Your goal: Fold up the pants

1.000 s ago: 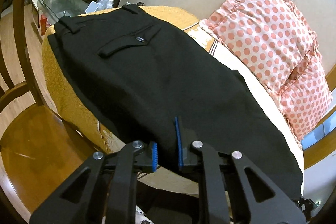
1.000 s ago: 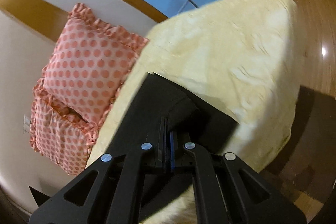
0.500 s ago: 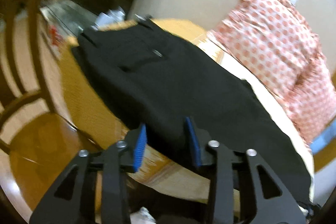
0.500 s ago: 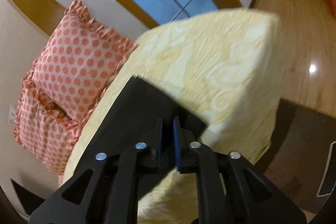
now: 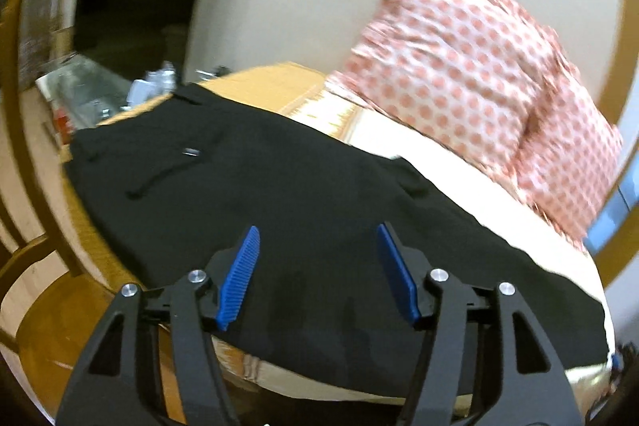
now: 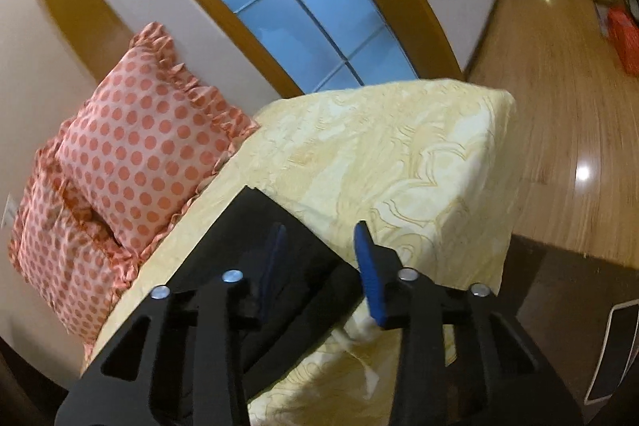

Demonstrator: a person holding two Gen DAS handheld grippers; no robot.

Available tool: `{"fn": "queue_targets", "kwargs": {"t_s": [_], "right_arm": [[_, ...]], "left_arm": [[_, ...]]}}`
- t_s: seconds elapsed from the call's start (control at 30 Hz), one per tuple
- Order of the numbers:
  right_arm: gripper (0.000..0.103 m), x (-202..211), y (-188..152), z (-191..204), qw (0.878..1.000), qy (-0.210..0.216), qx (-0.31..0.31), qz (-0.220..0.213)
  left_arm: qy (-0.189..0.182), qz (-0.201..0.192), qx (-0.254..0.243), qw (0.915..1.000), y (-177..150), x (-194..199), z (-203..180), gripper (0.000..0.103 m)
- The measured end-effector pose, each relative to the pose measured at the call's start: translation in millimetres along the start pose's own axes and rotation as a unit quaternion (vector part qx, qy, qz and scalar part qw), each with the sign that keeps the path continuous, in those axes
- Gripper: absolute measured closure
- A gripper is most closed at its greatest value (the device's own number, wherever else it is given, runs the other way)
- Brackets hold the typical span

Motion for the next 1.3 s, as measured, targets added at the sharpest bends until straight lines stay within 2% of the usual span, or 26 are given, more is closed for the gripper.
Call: {"fn": "queue_targets", "kwargs": {"t_s": [0.13,0.23,0.3,0.4,0.5,0.53,0.57,0.67,0.73,0.83,0.93,1.07,1.1,1.13,1.17,1.2,1.23,1.3], "right_arm": [[0.073,-3,-9,5,0.999,0.025,-0.005,0.035],[0.073,-11,-21,5,0.998,0.018,0.005,0.057],[0.073,-13,-26,8,0.998,0.009,0.023,0.053],[0.073,-17,-30,14,0.998,0.003,0.039,0.057],[0.073,-21,-35,19,0.996,0.014,0.048,0.068],[0.075,-22,-37,22,0.996,0.010,0.059,0.067],[0.084,-23,-40,23,0.995,0.005,0.068,0.070],[0.099,-22,-39,20,0.997,0.005,0.058,0.060],[0.100,-15,-34,21,0.998,0.011,0.050,0.040],[0.102,-2,-32,31,0.997,-0.008,0.077,0.019],[0.102,0,-44,25,0.996,-0.040,0.079,0.033],[0.101,1,-45,22,0.996,-0.042,0.072,0.034],[0.098,3,-42,23,0.996,-0.041,0.068,0.027],[0.087,7,-37,23,0.997,-0.045,0.065,0.013],[0.067,10,-33,22,0.997,-0.049,0.063,0.002],[0.057,13,-29,20,0.997,-0.053,0.060,-0.009],[0.053,14,-24,17,0.997,-0.055,0.057,-0.017],[0.053,8,-22,10,0.997,-0.062,0.049,-0.010]], "left_arm": [[-0.019,0.014,-0.032,0.9992,-11,-9,-15,0.042],[-0.025,0.035,-0.042,0.9982,-21,-19,-21,0.041],[-0.023,0.051,-0.046,0.9974,-27,-28,-20,0.039],[-0.029,0.045,-0.052,0.9972,-30,-27,-20,0.033],[-0.032,0.042,-0.050,0.9974,-31,-27,-22,0.027],[-0.031,0.040,-0.052,0.9973,-32,-27,-22,0.026],[-0.030,0.038,-0.054,0.9974,-32,-26,-23,0.025],[-0.028,0.035,-0.061,0.9972,-32,-26,-26,0.022],[-0.027,0.035,-0.064,0.9970,-32,-26,-27,0.021],[-0.029,0.036,-0.064,0.9969,-32,-26,-27,0.021],[-0.037,0.037,-0.061,0.9968,-32,-26,-25,0.021],[-0.040,0.036,-0.067,0.9963,-32,-27,-28,0.017],[-0.039,0.036,-0.070,0.9962,-32,-27,-29,0.016],[-0.039,0.035,-0.072,0.9961,-33,-27,-29,0.016],[-0.039,0.035,-0.072,0.9960,-33,-27,-29,0.016],[-0.040,0.034,-0.072,0.9960,-33,-27,-29,0.016],[-0.041,0.033,-0.072,0.9960,-33,-27,-28,0.015],[-0.042,0.031,-0.073,0.9960,-33,-27,-28,0.014]]}}
Point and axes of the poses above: each gripper's, at about its wrist camera, not at the fingertips, and x roughly against the way its jaws point, z to its left, y to its top, the point moved 4 cm from there along -x, roughly the way its jaws point, and after that the axes turned 15 degrees about y, right-handed, at the moved point
